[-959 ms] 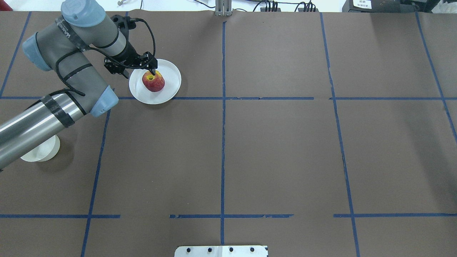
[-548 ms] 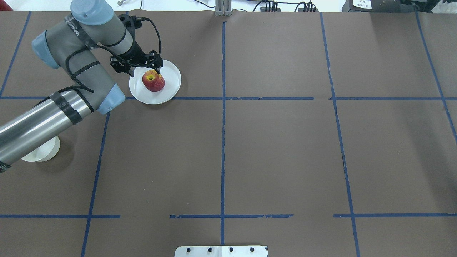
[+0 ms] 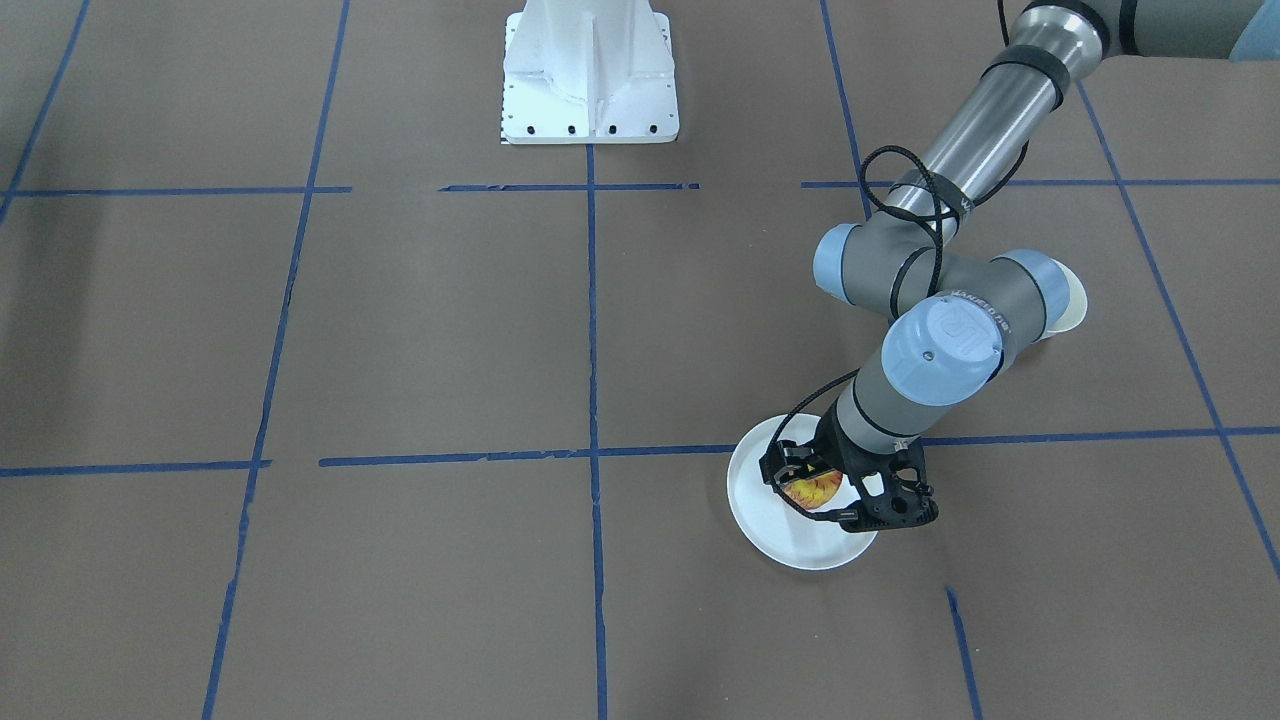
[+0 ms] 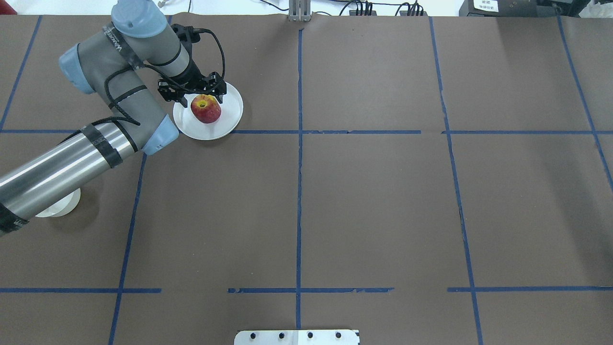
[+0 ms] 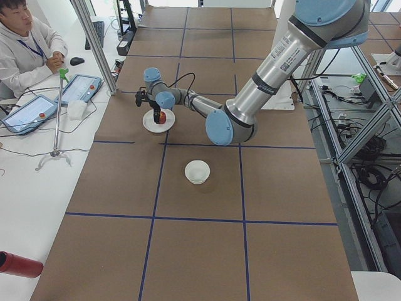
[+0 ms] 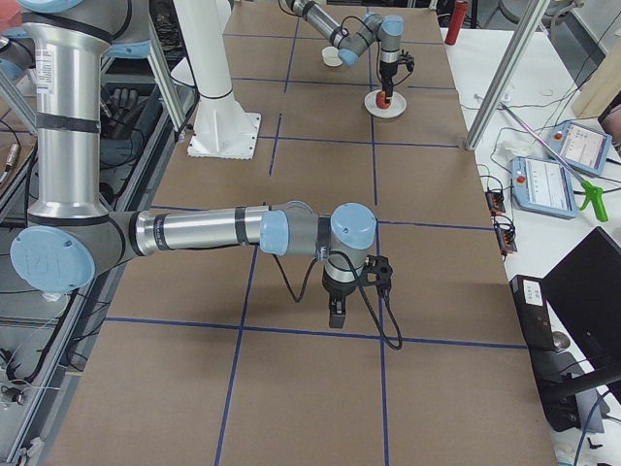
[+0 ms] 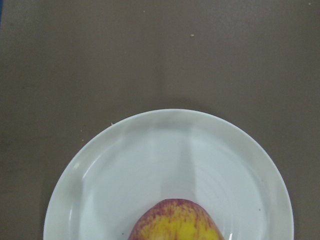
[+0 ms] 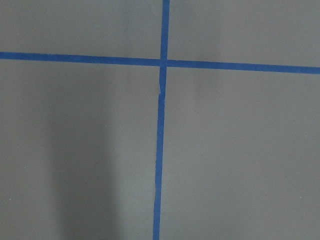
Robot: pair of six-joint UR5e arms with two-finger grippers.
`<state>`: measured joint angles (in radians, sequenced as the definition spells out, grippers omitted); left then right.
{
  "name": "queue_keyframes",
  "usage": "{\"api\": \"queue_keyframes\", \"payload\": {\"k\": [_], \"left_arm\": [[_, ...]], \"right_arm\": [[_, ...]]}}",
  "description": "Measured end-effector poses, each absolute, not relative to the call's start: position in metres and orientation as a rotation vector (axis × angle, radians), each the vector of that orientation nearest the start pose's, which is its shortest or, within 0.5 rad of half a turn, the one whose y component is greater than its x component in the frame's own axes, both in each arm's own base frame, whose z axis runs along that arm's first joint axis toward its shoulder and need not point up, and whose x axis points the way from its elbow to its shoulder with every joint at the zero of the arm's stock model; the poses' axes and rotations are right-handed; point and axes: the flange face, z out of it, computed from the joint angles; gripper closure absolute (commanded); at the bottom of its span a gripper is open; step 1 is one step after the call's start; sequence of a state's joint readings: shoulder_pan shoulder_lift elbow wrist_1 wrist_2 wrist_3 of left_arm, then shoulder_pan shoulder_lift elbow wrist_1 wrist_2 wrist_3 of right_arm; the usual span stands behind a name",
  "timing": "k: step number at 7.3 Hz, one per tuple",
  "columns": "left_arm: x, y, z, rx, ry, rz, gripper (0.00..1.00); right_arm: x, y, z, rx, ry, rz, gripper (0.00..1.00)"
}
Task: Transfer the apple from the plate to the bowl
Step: 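Lower the left gripper and close it around the apple, then lift the apple and carry it with the left gripper toward the white bowl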
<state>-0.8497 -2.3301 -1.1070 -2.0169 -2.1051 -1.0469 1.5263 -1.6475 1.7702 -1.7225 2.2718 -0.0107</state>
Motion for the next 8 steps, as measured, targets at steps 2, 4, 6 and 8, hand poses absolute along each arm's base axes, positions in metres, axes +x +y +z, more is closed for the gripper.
{"api": "queue_keyframes", "payload": {"k": [2, 4, 6, 8], "left_arm": [[0.475, -0.653, 0.361, 0.069, 0.884, -0.118, 1.0], [0.473, -0.652, 0.359, 0.075, 0.887, -0.118, 1.0], [0.426, -0.642, 0.356, 0.118, 0.916, -0.131, 1.0], [0.36, -0.581, 0.376, 0.161, 0.905, -0.067, 1.0]], "right_arm": [[0.049, -0.457, 0.617, -0.04, -0.701, -0.043, 0.0], [0.049, -0.457, 0.617, -0.04, -0.701, -0.043, 0.0], [0.049, -0.457, 0.617, -0.039, -0.7, -0.044, 0.0], [0.049, -0.457, 0.617, -0.039, -0.7, -0.044, 0.0]]}}
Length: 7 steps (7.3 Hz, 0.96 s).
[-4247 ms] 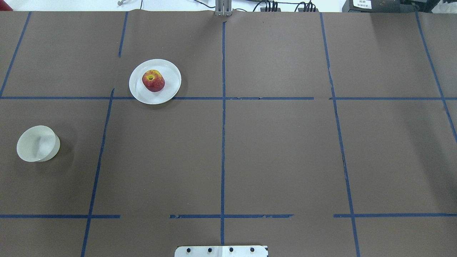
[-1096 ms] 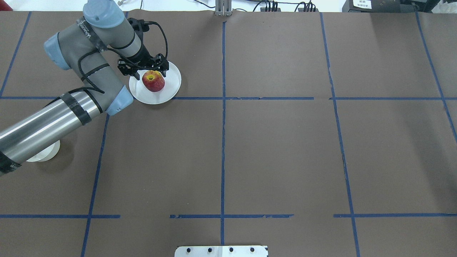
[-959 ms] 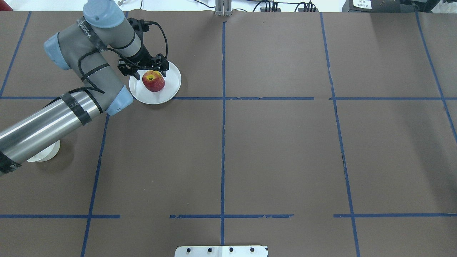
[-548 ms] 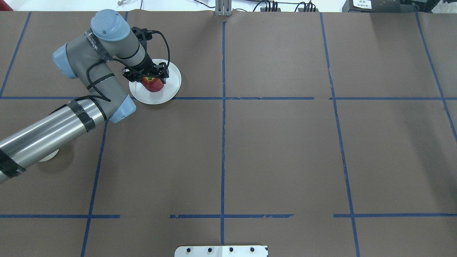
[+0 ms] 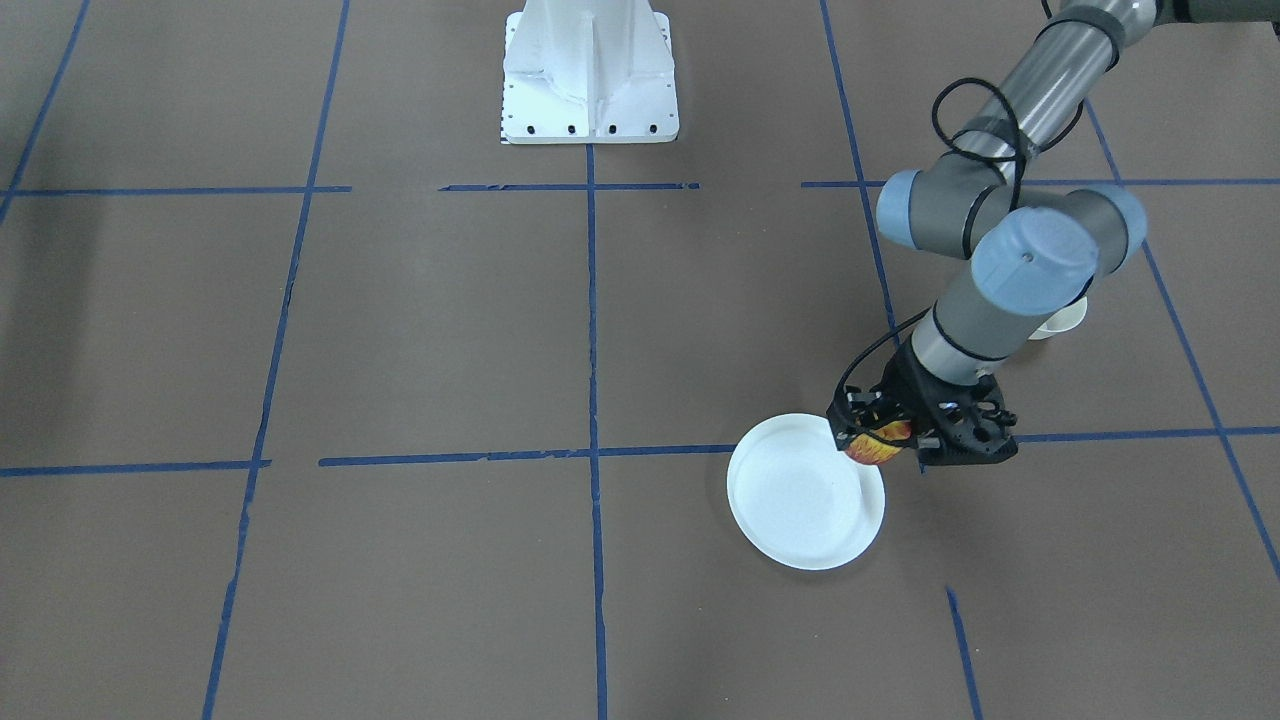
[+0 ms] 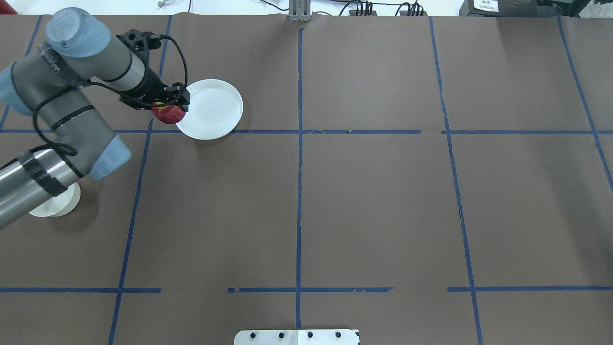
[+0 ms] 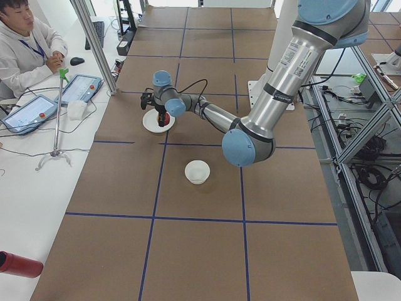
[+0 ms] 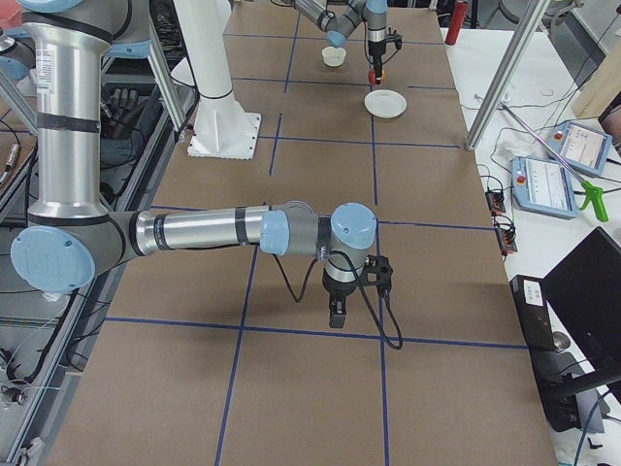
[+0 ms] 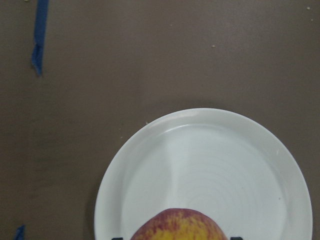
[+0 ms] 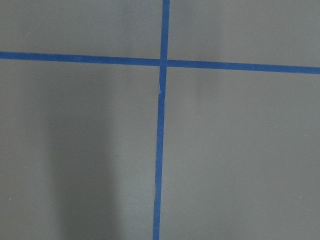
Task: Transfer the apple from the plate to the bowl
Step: 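Lift the apple and carry it with the left gripper toward the white bowl, then lower the apple into the white bowl and open the left gripper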
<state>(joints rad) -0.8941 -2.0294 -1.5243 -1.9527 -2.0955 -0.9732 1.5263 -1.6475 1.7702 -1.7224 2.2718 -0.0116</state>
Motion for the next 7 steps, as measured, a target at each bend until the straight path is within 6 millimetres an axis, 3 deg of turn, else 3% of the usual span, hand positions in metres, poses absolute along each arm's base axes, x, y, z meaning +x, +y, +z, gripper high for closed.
{"api": "queue_keyframes", "payload": {"k": [1, 4, 5, 7], "left_arm": [[0.33, -0.549, 0.395, 0.163, 0.872, -0.028, 1.0], [0.238, -0.438, 0.486, 0.154, 0.793, 0.072, 1.0], [0.222, -0.418, 0.515, 0.156, 0.79, 0.079, 1.0], [0.217, -0.407, 0.551, 0.14, 0.791, 0.056, 1.0]], "right_arm": [[0.049, -0.457, 0.617, -0.039, -0.7, -0.044, 0.0], [0.049, -0.457, 0.617, -0.039, -0.7, -0.043, 0.0], [0.049, -0.457, 0.617, -0.039, -0.7, -0.043, 0.0], [0.049, -0.457, 0.617, -0.04, -0.7, -0.043, 0.0]]}}
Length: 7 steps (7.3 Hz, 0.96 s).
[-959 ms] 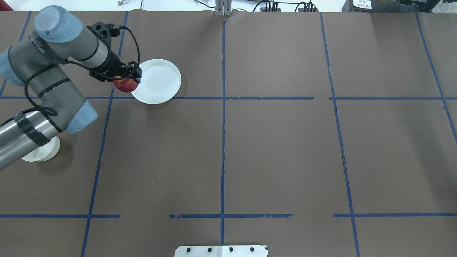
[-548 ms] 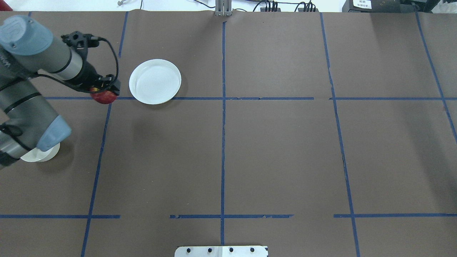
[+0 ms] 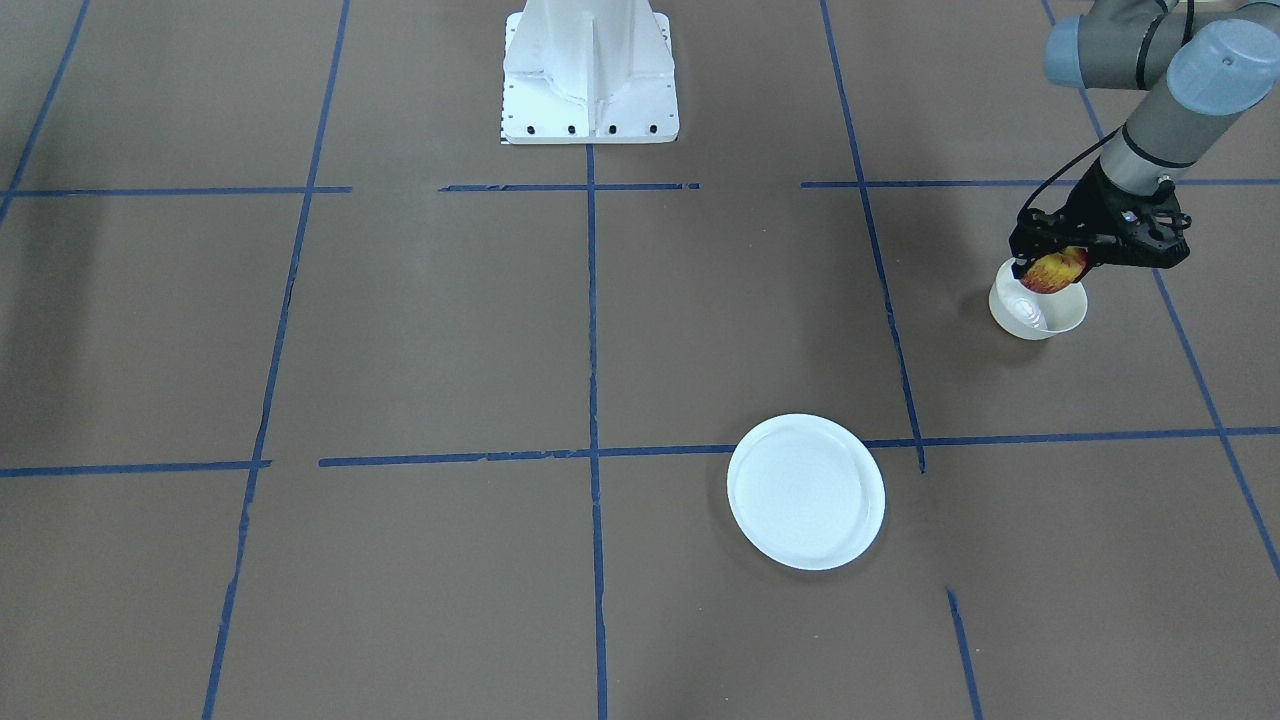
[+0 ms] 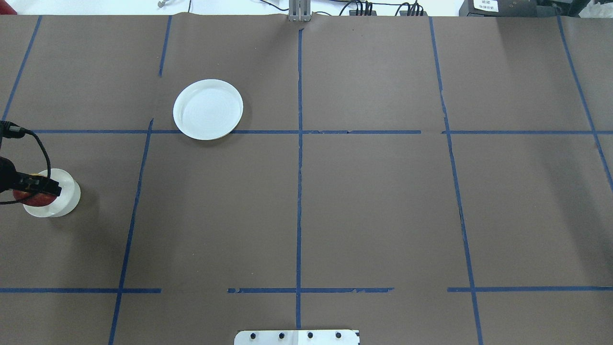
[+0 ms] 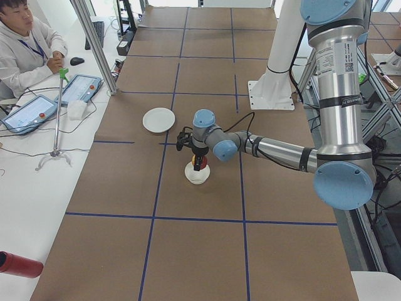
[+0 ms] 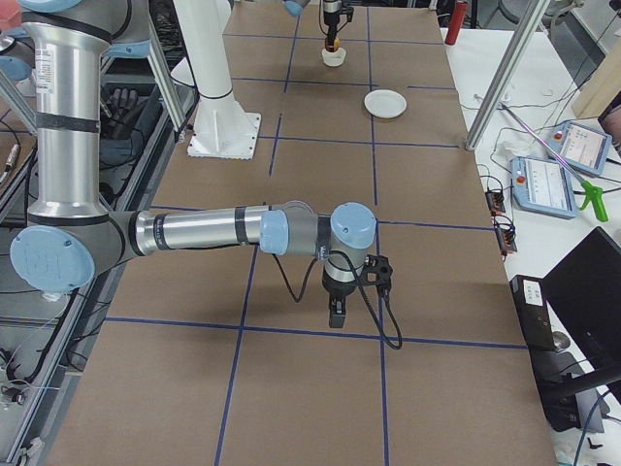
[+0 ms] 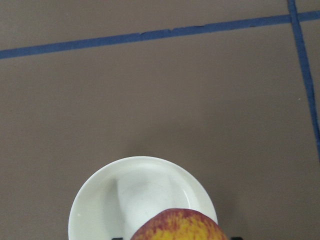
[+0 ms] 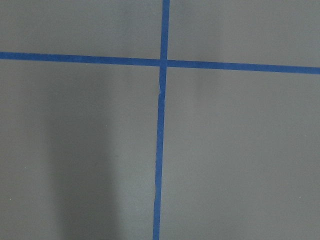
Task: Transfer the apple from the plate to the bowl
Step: 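Lower the apple into the white bowl and open the left gripper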
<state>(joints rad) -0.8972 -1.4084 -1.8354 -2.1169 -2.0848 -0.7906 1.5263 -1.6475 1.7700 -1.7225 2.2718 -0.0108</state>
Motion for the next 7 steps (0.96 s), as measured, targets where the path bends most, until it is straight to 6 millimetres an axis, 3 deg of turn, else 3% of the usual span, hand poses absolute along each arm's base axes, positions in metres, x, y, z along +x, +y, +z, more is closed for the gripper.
{"api": "queue_keyframes", "payload": {"k": [3, 5, 6, 7], "left_arm": [[0.226, -0.416, 0.569, 0.124, 0.781, 0.047, 1.0], [0.229, -0.42, 0.578, 0.112, 0.773, 0.044, 0.43], [0.23, -0.42, 0.58, 0.109, 0.772, 0.043, 0.21], [0.231, -0.421, 0.58, 0.109, 0.773, 0.044, 0.1]], "right_arm": [[0.049, -0.457, 0.618, -0.04, -0.7, -0.043, 0.0], [0.049, -0.457, 0.617, -0.04, -0.7, -0.043, 0.0], [0.049, -0.457, 0.617, -0.04, -0.7, -0.043, 0.0], [0.049, -0.457, 0.617, -0.04, -0.7, -0.043, 0.0]]}}
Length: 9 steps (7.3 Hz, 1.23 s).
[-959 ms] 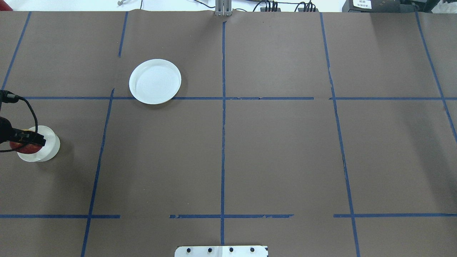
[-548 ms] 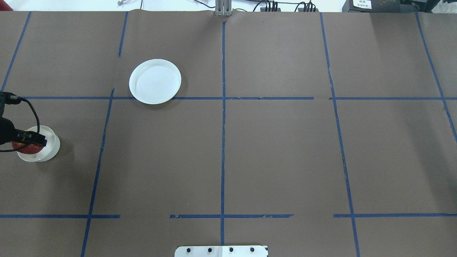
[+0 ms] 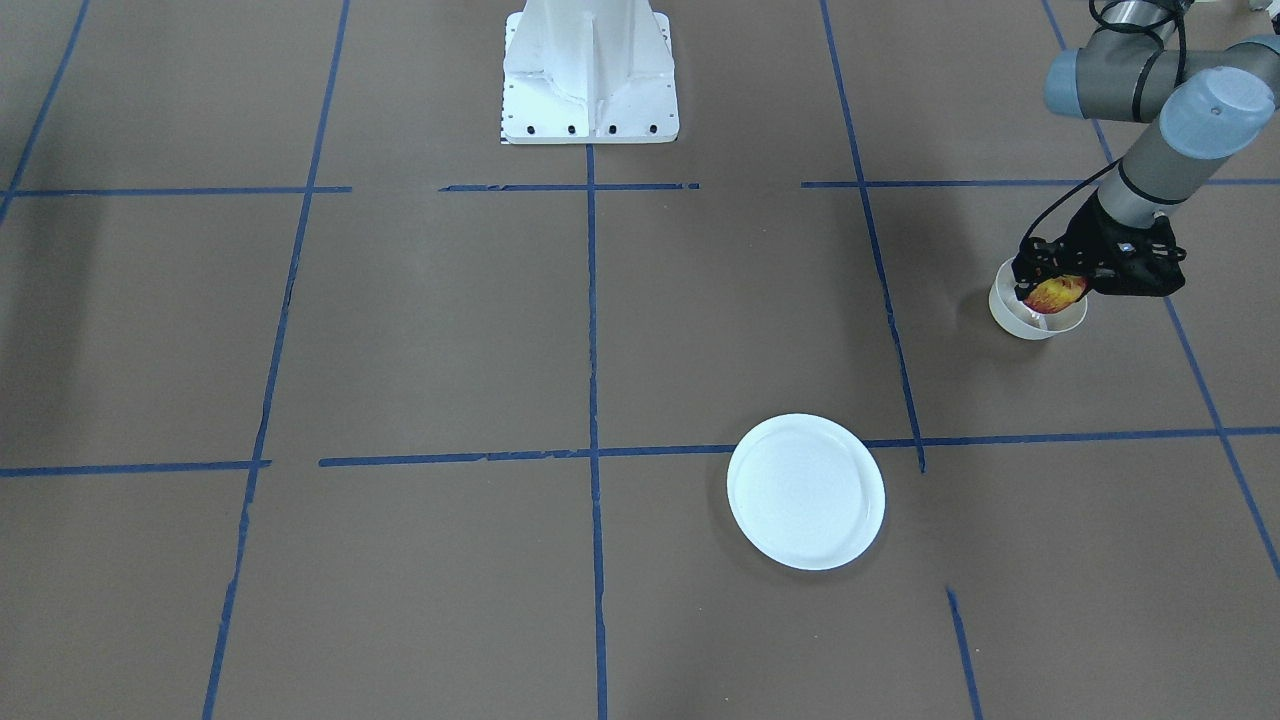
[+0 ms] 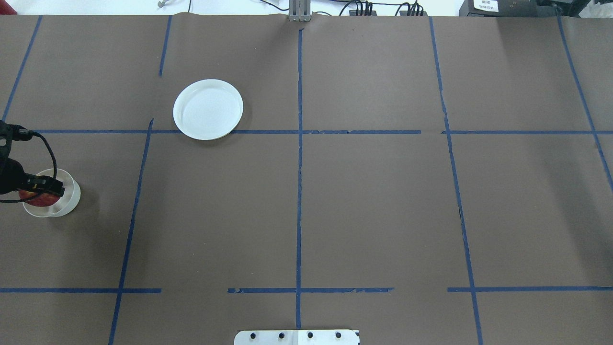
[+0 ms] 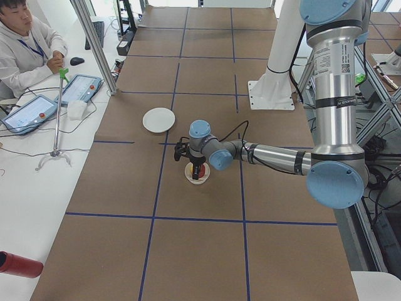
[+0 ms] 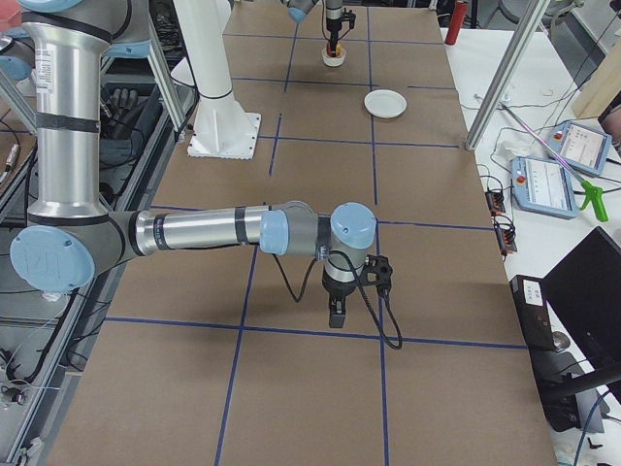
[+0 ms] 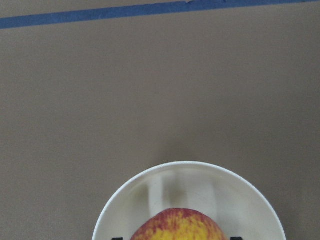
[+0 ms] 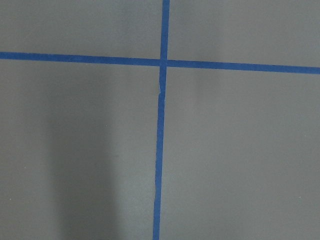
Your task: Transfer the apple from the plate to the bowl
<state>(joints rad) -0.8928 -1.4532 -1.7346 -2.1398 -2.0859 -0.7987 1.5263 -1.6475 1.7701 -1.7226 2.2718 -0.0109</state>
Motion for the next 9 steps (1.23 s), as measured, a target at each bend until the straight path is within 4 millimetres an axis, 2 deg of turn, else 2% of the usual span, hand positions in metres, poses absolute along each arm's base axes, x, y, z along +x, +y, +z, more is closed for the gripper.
{"api": "queue_keyframes", "payload": {"k": [1, 4, 5, 6, 7, 8, 9], "left_arm": [[0.233, -0.423, 0.578, 0.112, 0.775, 0.046, 0.02], [0.232, -0.425, 0.566, 0.126, 0.791, 0.053, 0.0], [0.22, -0.426, 0.552, 0.145, 0.804, 0.072, 0.0], [0.19, -0.435, 0.535, 0.175, 0.8, 0.096, 0.0], [0.146, -0.447, 0.52, 0.201, 0.771, 0.12, 0.0], [0.093, -0.457, 0.513, 0.223, 0.724, 0.151, 0.01], [0.039, -0.461, 0.516, 0.243, 0.68, 0.172, 0.0]], "right_arm": [[0.049, -0.457, 0.617, -0.04, -0.7, -0.043, 0.0], [0.049, -0.457, 0.617, -0.04, -0.7, -0.043, 0.0], [0.049, -0.457, 0.617, -0.04, -0.7, -0.043, 0.0], [0.049, -0.457, 0.617, -0.04, -0.7, -0.043, 0.0], [0.049, -0.457, 0.617, -0.04, -0.7, -0.043, 0.0], [0.049, -0.457, 0.617, -0.04, -0.7, -0.043, 0.0], [0.049, -0.457, 0.617, -0.04, -0.7, -0.043, 0.0]]}}
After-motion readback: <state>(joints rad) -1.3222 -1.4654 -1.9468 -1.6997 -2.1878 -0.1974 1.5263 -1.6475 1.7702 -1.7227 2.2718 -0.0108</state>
